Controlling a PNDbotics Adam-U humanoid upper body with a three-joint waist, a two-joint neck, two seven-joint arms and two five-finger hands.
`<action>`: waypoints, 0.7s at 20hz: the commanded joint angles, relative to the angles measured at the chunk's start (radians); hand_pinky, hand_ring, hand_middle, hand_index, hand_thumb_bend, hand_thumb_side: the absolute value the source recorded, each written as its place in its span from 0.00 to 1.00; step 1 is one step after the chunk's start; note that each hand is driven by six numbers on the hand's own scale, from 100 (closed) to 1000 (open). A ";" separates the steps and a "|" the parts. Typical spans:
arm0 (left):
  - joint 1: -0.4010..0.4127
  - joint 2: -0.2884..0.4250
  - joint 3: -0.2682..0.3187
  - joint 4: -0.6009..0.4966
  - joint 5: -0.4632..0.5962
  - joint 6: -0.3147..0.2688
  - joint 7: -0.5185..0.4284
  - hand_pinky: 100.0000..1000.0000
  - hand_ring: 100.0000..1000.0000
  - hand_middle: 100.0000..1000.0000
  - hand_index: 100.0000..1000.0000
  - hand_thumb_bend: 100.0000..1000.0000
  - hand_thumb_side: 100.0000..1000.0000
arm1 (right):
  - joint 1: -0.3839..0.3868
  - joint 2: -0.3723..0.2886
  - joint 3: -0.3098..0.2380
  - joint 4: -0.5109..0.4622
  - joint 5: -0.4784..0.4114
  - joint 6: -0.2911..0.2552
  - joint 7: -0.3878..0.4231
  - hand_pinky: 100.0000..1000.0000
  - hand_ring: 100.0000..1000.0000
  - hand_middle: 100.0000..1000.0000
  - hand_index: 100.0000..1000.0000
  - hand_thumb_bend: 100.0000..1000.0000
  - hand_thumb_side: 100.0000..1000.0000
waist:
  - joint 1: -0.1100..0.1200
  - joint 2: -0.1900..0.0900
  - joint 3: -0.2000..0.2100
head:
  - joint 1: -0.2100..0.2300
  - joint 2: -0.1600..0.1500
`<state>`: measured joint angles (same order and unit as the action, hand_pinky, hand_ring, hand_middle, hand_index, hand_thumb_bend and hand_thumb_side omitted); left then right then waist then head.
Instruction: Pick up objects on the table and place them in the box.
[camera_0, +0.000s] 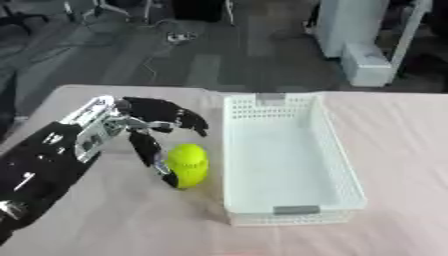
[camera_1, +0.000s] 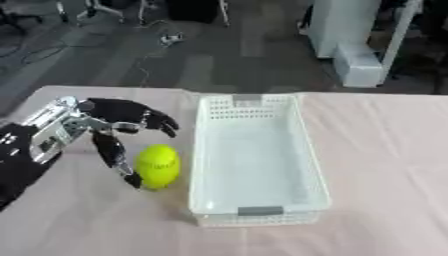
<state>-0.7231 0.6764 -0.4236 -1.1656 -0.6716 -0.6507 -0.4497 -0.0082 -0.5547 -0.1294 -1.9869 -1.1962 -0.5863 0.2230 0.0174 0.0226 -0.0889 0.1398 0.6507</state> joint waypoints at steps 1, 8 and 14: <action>-0.027 0.004 0.001 0.004 -0.022 -0.256 -0.265 0.76 0.75 0.88 0.90 0.80 0.84 | -0.016 -0.028 -0.012 -0.013 -0.005 -0.002 -0.004 0.00 0.24 0.30 0.68 0.28 0.71 | 0.001 -0.007 -0.002 | -0.002 -0.003; -0.021 -0.021 -0.002 0.041 -0.091 -0.256 -0.252 0.75 0.75 0.88 0.91 0.81 0.83 | -0.019 -0.029 -0.013 -0.013 -0.008 -0.001 -0.003 0.00 0.24 0.30 0.68 0.28 0.71 | 0.000 -0.005 -0.005 | -0.002 -0.005; -0.013 -0.029 0.012 0.085 -0.145 -0.256 -0.218 0.76 0.80 0.95 0.97 0.82 0.77 | -0.020 -0.029 -0.013 -0.013 -0.009 0.000 -0.003 0.00 0.24 0.30 0.68 0.28 0.71 | 0.001 -0.004 -0.005 | 0.001 -0.008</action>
<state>-0.7216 0.6326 -0.4286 -1.0795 -0.8023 -0.6653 -0.4352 -0.0152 -0.5548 -0.1298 -1.9869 -1.2044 -0.5877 0.2212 0.0191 0.0262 -0.0938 0.1407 0.6497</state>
